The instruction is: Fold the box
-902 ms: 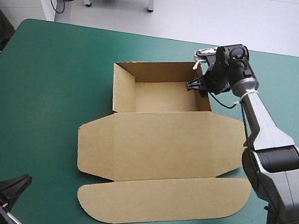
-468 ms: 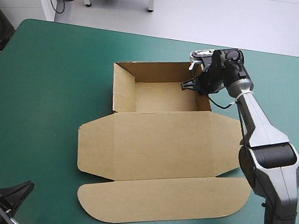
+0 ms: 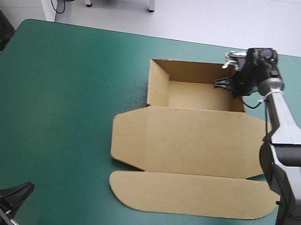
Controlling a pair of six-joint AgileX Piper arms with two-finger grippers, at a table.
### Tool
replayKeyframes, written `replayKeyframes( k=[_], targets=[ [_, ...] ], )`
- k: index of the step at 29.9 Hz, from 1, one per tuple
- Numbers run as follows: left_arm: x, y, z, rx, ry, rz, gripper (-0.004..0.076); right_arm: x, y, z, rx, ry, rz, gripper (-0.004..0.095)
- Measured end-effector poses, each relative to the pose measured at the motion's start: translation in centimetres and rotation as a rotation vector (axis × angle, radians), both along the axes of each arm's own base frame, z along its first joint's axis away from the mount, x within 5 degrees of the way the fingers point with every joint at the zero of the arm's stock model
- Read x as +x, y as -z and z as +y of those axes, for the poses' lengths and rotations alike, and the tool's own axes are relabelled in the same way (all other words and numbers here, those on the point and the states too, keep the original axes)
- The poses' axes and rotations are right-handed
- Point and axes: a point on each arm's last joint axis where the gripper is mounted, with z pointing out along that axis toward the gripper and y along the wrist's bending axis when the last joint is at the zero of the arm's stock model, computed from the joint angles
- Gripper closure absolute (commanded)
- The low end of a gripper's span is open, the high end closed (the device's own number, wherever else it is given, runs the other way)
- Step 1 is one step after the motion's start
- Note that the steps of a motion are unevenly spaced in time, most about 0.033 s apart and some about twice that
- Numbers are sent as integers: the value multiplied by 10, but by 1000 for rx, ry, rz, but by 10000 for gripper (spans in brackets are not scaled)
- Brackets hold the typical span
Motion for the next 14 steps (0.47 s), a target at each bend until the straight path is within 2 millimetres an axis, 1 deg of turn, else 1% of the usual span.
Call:
replayKeyframes(
  k=[3,4,5,6,10,11,12,14],
  targets=[
    [0,0,0,0,0,0,731,3,-2,-59,-11,121,-1,928],
    [0,0,0,0,0,0,731,3,-3,-79,-16,162,-2,928],
    [0,0,0,0,0,0,731,1,-4,-94,-19,193,-3,928],
    [0,0,0,0,0,0,731,-1,-5,-116,-24,237,-3,928],
    [0,0,0,0,0,0,731,-12,-6,-175,-32,362,-1,928],
    [0,0,0,0,0,0,731,-15,-6,-186,-32,385,0,928],
    [0,0,0,0,0,0,731,-19,-6,-201,-32,417,0,928],
    [0,0,0,0,0,0,731,-25,-7,-218,-34,455,1,928]
  ],
)
